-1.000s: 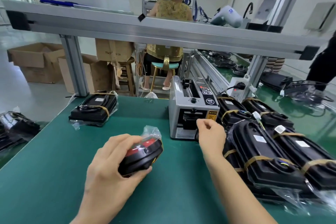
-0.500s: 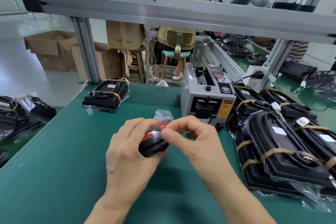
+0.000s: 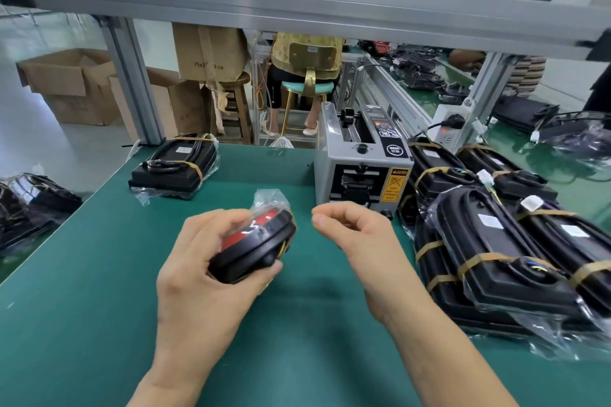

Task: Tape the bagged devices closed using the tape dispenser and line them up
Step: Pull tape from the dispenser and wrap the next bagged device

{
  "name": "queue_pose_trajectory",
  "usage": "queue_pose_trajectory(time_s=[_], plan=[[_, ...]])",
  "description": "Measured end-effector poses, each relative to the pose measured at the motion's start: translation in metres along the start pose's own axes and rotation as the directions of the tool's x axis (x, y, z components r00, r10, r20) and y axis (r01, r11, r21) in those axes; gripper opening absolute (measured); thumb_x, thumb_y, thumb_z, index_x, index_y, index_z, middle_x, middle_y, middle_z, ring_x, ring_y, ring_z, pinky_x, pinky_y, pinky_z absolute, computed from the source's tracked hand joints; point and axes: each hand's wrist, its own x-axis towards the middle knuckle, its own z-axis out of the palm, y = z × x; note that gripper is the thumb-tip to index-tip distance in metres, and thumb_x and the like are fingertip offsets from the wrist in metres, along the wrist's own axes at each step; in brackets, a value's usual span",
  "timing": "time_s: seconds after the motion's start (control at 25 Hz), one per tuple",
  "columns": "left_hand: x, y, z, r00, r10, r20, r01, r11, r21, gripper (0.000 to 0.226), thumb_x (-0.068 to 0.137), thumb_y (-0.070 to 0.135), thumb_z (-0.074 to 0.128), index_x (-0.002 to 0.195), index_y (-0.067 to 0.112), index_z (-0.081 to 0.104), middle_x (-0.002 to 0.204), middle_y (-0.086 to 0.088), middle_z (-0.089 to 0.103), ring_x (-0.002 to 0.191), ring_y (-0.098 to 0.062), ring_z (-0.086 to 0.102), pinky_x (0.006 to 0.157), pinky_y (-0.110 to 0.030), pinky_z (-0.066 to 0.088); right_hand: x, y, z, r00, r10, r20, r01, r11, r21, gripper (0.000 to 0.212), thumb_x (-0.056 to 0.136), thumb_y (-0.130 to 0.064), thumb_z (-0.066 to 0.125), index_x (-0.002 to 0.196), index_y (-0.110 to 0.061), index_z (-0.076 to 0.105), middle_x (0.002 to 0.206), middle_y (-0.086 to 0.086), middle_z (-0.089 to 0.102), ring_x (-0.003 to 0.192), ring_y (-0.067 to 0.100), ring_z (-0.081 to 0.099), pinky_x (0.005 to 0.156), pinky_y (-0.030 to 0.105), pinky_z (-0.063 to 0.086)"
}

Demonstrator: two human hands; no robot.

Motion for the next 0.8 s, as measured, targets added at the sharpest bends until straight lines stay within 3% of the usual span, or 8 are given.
queue_pose_trajectory(time_s=[0.12,0.2,0.28,0.36,0.44,0.52,0.64,0.8], plan=[[0.001,0.0,-0.001,0.992,-0.123,-0.012,0.119,0.977,-0.175,0.059,0.05,0.031,0.085,0.105,0.038,0.064,0.107,0.009,0.064,0.098,-0.007,0.063,0.084,-0.01,0.045,-0.005,-0.001,-0.009,0.972,-0.144,0.184,0.173,0.974,-0.148,0.043,0.074,-0.024,0.077,0.114,-0.035,0.063,0.122,-0.018,0.061,0.115,-0.012,0.049,0.1,0.013,0.035],[0.001,0.001,-0.002,0.984,-0.18,0.013,0.176,0.939,-0.294,0.059,0.048,0.033,0.085,0.104,0.037,0.066,0.106,0.003,0.067,0.094,-0.01,0.066,0.082,-0.014,0.049,-0.007,-0.007,-0.008,0.886,-0.29,0.361,0.387,0.891,-0.236,0.063,0.069,-0.024,0.079,0.127,-0.034,0.055,0.137,-0.017,0.05,0.129,-0.01,0.038,0.104,0.006,0.026],[0.003,-0.003,-0.003,0.968,-0.244,0.051,0.237,0.841,-0.486,0.061,0.045,0.026,0.086,0.103,0.03,0.069,0.1,-0.001,0.071,0.087,-0.013,0.069,0.078,-0.018,0.052,-0.003,-0.008,-0.009,0.828,-0.308,0.469,0.465,0.843,-0.268,0.08,0.067,-0.019,0.085,0.136,-0.032,0.046,0.139,-0.017,0.047,0.129,-0.012,0.038,0.101,0.002,0.025],[0.003,-0.013,-0.006,0.941,-0.318,0.113,0.303,0.647,-0.7,0.063,0.04,0.022,0.09,0.101,0.023,0.071,0.096,-0.001,0.073,0.084,-0.014,0.069,0.077,-0.022,0.054,0.003,-0.009,-0.013,0.844,-0.2,0.497,0.4,0.852,-0.338,0.091,0.064,-0.017,0.089,0.138,-0.038,0.04,0.136,-0.021,0.049,0.125,-0.013,0.042,0.102,0.007,0.032],[0.0,-0.025,-0.008,0.905,-0.377,0.195,0.368,0.468,-0.804,0.064,0.037,0.023,0.093,0.098,0.019,0.073,0.094,-0.003,0.073,0.085,-0.015,0.069,0.077,-0.026,0.055,0.009,-0.006,-0.015,0.861,-0.143,0.488,0.387,0.808,-0.445,0.082,0.064,-0.017,0.087,0.131,-0.04,0.047,0.125,-0.025,0.057,0.116,-0.006,0.053,0.102,0.023,0.042],[-0.004,-0.035,-0.01,0.855,-0.396,0.335,0.482,0.367,-0.796,0.056,0.046,0.001,0.081,0.099,0.019,0.074,0.097,-0.007,0.073,0.087,-0.017,0.069,0.075,-0.027,0.056,0.012,-0.001,-0.017,0.875,-0.154,0.459,0.413,0.731,-0.543,0.073,0.063,-0.021,0.085,0.125,-0.039,0.05,0.117,-0.026,0.06,0.11,0.0,0.057,0.098,0.033,0.045],[-0.003,-0.041,-0.023,0.789,-0.421,0.448,0.614,0.5,-0.611,0.064,0.054,-0.008,0.056,0.112,0.018,0.069,0.117,-0.013,0.066,0.1,-0.016,0.065,0.087,-0.027,0.05,0.015,0.005,-0.019,0.881,-0.206,0.426,0.467,0.526,-0.711,0.071,0.062,-0.029,0.08,0.124,-0.044,0.047,0.116,-0.028,0.058,0.108,0.001,0.054,0.094,0.033,0.043],[0.012,-0.03,-0.033,0.886,-0.363,0.289,0.438,0.861,-0.26,0.054,0.063,0.028,0.071,0.116,0.033,0.065,0.128,0.016,0.06,0.122,0.004,0.048,0.103,-0.021,0.034,0.019,0.013,-0.009,0.814,-0.243,0.527,0.576,0.23,-0.784,0.065,0.07,-0.035,0.074,0.128,-0.043,0.047,0.116,-0.021,0.058,0.108,0.005,0.05,0.081,0.026,0.03]])
